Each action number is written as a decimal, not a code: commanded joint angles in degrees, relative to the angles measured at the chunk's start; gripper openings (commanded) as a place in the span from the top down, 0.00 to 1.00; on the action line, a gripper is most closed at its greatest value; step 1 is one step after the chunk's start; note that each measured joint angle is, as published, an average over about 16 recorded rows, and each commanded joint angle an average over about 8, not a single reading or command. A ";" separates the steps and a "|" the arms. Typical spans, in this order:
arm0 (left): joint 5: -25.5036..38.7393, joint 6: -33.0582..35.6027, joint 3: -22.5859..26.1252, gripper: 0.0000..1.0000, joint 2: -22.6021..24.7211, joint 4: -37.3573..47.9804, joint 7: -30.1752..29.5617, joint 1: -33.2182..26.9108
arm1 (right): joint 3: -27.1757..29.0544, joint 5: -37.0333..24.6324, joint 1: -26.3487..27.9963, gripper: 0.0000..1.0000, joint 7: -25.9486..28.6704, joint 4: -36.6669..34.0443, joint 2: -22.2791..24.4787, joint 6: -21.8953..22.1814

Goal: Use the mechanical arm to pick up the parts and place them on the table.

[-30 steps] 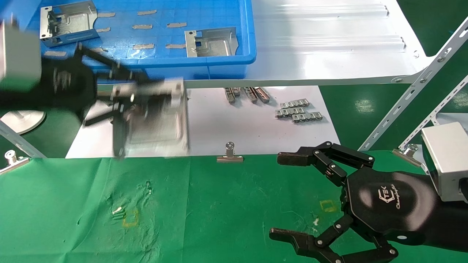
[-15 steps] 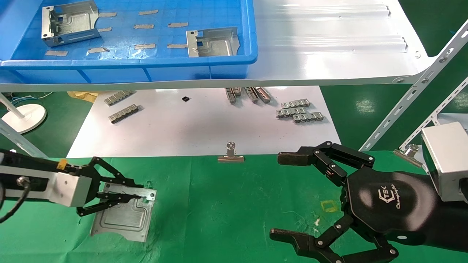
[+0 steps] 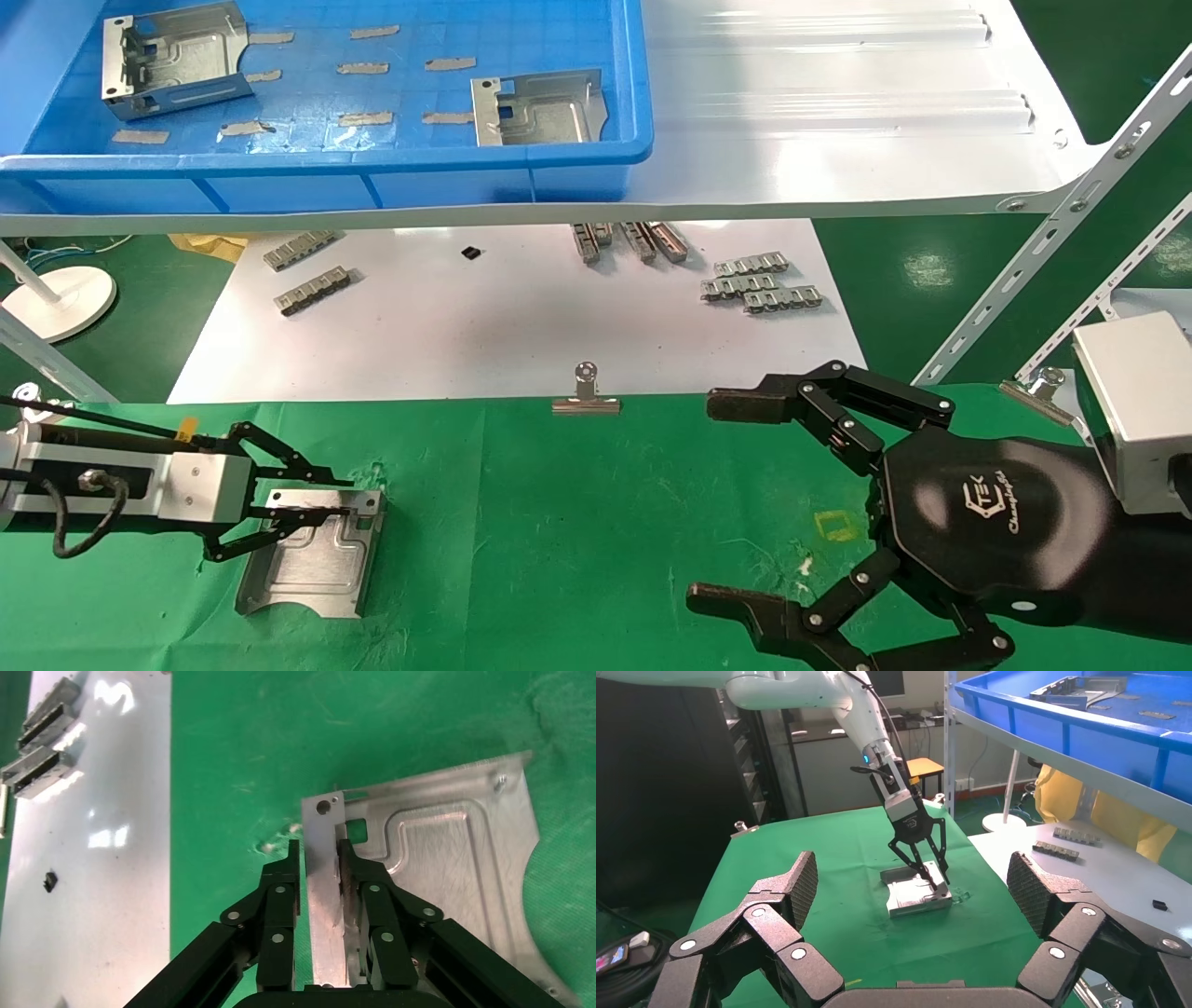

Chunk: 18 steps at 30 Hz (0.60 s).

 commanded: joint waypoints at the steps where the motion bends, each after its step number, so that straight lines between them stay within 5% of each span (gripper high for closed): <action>1: 0.02 0.48 0.01 0.00 0.40 1.18 0.64 -0.11 | 0.00 0.00 0.00 0.00 0.00 0.00 0.00 0.00; 6: -4.06 2.91 -2.07 0.00 -0.46 2.43 -1.61 -0.20 | 0.00 0.00 0.00 0.00 0.00 0.00 0.00 0.00; 18: -19.67 4.08 -8.12 0.00 -4.87 -1.45 -17.20 7.00 | 0.00 0.02 -0.01 0.00 -0.01 -0.01 0.00 0.01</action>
